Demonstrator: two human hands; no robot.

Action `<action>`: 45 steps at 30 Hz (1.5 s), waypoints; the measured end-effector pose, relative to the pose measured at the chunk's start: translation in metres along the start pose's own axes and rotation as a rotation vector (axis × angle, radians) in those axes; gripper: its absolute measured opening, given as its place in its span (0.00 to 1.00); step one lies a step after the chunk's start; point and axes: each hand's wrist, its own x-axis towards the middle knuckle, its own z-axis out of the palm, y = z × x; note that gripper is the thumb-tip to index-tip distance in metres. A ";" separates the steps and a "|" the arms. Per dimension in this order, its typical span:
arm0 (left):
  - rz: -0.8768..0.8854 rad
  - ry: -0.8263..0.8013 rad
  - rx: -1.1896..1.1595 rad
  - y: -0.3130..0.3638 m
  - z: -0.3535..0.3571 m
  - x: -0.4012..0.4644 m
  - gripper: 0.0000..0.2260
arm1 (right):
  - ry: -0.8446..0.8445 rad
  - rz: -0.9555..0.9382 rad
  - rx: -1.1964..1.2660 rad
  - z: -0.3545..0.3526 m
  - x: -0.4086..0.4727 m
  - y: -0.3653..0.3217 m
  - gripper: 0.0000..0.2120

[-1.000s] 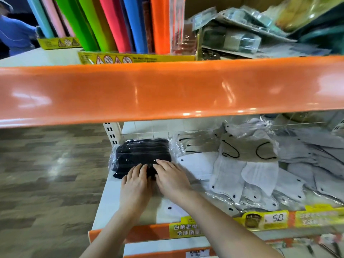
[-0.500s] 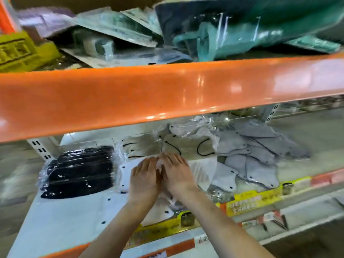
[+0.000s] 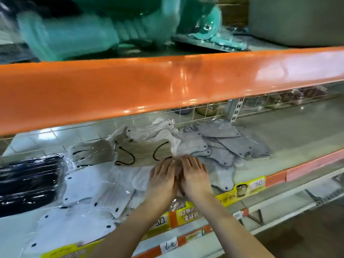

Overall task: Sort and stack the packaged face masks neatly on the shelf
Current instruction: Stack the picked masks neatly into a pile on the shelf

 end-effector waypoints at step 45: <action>-0.304 0.096 0.059 -0.014 -0.018 -0.026 0.25 | -0.218 0.730 1.930 -0.057 0.014 0.056 0.09</action>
